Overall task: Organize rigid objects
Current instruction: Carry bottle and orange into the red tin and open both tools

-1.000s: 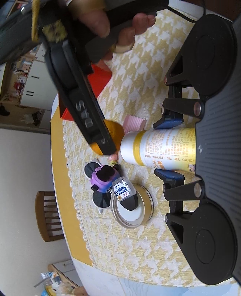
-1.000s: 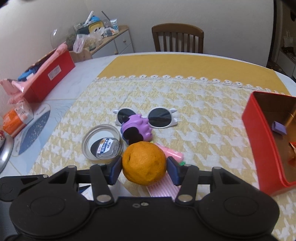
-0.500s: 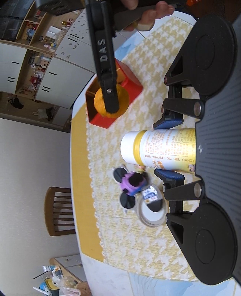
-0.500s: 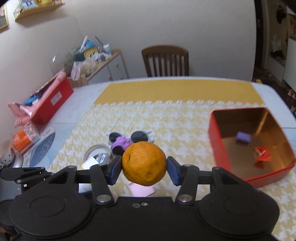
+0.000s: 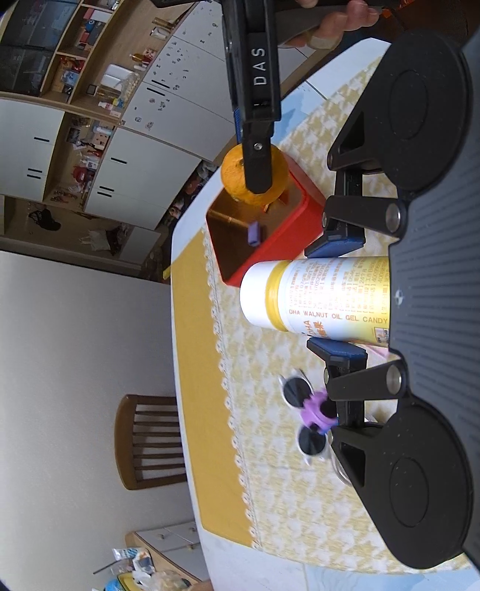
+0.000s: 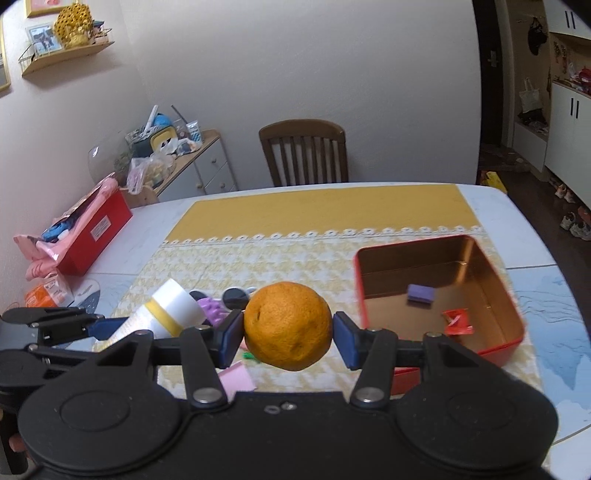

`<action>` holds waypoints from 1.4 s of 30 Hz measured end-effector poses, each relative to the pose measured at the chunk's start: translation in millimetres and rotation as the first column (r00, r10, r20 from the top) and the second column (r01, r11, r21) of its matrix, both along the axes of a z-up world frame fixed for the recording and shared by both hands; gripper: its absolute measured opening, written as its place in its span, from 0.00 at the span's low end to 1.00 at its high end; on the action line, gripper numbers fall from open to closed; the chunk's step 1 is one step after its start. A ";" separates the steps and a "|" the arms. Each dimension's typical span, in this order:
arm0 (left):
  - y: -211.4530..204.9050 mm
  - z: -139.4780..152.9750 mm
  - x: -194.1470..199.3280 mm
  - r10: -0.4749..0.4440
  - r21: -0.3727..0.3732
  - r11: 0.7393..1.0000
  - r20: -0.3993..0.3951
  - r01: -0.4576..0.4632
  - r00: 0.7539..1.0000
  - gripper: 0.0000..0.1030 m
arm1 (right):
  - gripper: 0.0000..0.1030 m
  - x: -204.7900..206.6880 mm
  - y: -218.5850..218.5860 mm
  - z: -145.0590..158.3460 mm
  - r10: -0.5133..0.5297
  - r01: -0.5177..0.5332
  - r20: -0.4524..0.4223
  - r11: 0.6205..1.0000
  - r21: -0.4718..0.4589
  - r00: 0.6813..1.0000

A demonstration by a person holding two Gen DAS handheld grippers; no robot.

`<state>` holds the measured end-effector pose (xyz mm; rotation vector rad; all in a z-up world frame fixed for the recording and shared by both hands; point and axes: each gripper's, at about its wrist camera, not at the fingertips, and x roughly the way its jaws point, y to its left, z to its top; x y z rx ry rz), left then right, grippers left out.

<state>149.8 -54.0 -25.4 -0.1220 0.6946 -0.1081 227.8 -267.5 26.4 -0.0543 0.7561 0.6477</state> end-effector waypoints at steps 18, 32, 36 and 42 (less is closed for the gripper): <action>-70.4 0.7 74.2 -0.022 -0.031 0.999 -0.025 0.021 0.999 0.43 | 0.50 55.6 -80.7 -8.6 -0.068 0.068 -0.008 0.997 -0.030 0.998; -126.4 -30.4 134.7 -0.008 0.022 1.000 -0.094 0.011 0.996 0.43 | 0.50 113.6 -117.5 -23.1 -0.051 0.049 -0.031 0.996 -0.072 0.998; -139.7 -40.6 152.1 0.010 0.038 0.999 -0.123 -0.005 0.992 0.43 | 0.50 134.6 -114.3 -27.8 -0.046 0.044 -0.026 0.995 -0.090 0.999; -148.8 -59.2 177.1 0.052 0.064 0.997 -0.170 -0.042 0.984 0.43 | 0.50 169.4 -100.0 -45.0 -0.025 0.019 -0.047 0.993 -0.118 0.999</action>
